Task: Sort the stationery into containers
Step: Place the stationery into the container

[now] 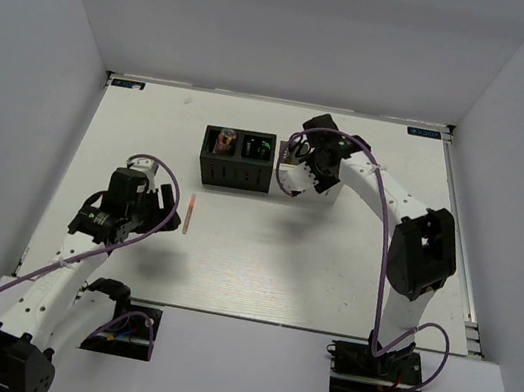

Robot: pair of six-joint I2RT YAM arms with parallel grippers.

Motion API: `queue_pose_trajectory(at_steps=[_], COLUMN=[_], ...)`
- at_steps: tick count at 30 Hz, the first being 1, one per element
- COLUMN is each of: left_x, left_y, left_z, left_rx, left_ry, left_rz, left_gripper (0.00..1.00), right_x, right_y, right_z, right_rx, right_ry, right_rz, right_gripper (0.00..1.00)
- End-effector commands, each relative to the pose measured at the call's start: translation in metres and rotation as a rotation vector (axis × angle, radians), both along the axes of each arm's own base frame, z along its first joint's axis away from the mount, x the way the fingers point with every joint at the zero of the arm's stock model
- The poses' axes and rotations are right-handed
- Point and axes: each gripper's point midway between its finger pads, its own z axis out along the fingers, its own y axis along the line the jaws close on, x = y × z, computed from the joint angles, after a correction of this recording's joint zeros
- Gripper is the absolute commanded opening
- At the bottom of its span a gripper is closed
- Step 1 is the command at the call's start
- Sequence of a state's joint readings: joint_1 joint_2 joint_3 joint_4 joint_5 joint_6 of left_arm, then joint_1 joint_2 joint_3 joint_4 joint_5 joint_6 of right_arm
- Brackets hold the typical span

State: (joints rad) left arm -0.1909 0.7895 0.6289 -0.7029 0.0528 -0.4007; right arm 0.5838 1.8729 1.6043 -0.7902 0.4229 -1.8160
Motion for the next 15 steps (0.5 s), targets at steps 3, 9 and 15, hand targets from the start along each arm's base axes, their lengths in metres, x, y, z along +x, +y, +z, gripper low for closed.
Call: queue_pose_trajectory(at_steps=[3,9,15], left_x=[0.002,0.002,0.001], left_y=[0.000,-0.001,0.000], left_z=[0.001,0.002,0.000], left_rx=[0.000,-0.002,0.000], left_ry=[-0.013,-0.015,-0.010], left_rz=[-0.003,-0.006,-0.004], left_gripper=[0.82,0.82,0.82], right_x=[-0.002,-0.005,-0.003], right_y=[0.000,0.001,0.003], right_z=[0.014,0.014,0.022], right_rx=[0.014,0.013,0.039], right_ry=[-0.030,-0.021,-0.051], right_rz=[0.009,0.013,0.009], right_gripper=[0.56,0.36,0.07])
